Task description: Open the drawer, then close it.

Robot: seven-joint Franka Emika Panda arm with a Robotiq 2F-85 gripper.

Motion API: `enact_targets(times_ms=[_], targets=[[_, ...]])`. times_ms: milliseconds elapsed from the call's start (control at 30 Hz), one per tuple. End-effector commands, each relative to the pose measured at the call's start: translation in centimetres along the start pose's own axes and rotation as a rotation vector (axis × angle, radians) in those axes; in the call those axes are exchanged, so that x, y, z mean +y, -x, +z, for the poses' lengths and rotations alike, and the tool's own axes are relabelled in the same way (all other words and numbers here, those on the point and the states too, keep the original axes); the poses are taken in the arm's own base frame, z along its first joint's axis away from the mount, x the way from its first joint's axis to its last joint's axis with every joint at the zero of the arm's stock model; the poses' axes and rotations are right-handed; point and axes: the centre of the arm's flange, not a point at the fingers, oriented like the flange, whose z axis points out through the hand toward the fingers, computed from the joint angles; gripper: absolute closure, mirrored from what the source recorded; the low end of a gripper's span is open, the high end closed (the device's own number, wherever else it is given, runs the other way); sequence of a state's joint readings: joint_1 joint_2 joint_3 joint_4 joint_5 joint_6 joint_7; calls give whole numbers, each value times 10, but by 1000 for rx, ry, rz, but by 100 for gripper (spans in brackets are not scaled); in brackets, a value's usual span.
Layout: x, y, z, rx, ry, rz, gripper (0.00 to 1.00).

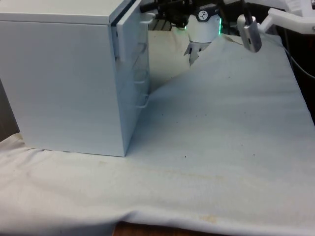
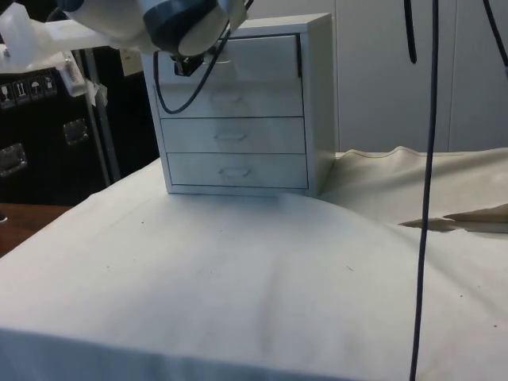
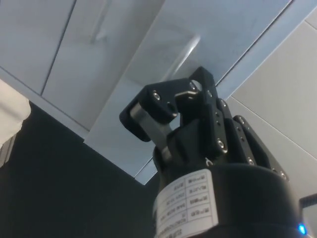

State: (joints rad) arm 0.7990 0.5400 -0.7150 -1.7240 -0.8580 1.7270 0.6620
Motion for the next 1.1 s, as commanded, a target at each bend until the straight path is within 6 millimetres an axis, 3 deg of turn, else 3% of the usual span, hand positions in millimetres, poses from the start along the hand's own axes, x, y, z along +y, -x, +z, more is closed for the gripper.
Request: enact_targets(times_ms=[0, 200, 500, 667, 1067], targets=[[3, -1, 4, 8, -18, 0, 100], [10, -3, 18, 5, -34, 13, 100], [12, -3, 20, -6, -26, 22, 100], [22, -4, 1, 2, -42, 32, 100], [27, -3, -22, 7, -87, 56, 100]])
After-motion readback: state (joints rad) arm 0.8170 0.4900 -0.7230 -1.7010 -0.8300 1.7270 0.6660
